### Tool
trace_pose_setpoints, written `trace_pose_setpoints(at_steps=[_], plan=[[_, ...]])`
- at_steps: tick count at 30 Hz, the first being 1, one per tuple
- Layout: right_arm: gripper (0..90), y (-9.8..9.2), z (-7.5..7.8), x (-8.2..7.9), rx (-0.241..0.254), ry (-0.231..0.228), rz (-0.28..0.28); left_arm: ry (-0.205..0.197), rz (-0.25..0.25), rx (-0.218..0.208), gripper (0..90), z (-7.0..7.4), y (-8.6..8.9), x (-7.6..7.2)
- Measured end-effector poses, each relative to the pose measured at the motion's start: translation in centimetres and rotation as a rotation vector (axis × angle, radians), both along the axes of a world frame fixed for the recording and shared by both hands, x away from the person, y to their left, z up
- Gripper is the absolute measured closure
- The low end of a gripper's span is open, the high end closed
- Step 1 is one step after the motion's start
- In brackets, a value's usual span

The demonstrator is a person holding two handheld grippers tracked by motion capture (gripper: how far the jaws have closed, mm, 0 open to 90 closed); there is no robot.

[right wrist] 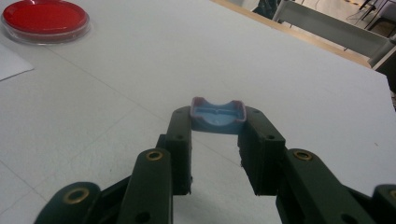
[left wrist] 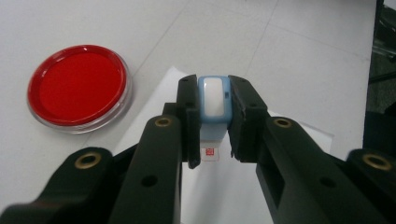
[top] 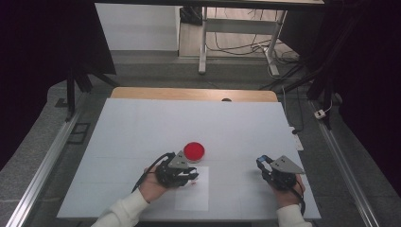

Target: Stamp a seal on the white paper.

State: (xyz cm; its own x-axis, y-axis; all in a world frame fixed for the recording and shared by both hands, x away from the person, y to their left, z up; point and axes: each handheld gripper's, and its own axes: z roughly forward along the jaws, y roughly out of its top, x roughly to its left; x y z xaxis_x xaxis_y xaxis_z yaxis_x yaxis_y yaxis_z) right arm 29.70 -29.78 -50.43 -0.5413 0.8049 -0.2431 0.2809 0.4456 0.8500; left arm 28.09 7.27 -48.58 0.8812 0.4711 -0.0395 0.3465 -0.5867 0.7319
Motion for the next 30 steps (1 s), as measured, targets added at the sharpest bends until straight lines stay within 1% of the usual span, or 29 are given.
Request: trace_pose_setpoints(at_steps=[5,10,13,21,30], plan=[[65.6,0.0,0.0,0.0,0.0,0.0,0.0,-0.006,0.013,-0.016,75.6,0.5,0.4,0.1],[65.6,0.0,0.0,0.0,0.0,0.001,0.001,-0.009,0.031,-0.045,75.6,1.0,0.9,0.3],[65.6,0.0,0.0,0.0,0.001,0.001,0.001,-0.011,0.04,-0.056,75.6,1.3,1.3,0.4],[65.6,0.0,0.0,0.0,0.0,0.001,0.002,-0.015,0.072,-0.119,75.6,2.4,2.6,0.7],[65.6,0.0,0.0,0.0,-0.001,0.0,0.002,-0.026,0.092,-0.148,75.6,3.1,3.4,0.8]])
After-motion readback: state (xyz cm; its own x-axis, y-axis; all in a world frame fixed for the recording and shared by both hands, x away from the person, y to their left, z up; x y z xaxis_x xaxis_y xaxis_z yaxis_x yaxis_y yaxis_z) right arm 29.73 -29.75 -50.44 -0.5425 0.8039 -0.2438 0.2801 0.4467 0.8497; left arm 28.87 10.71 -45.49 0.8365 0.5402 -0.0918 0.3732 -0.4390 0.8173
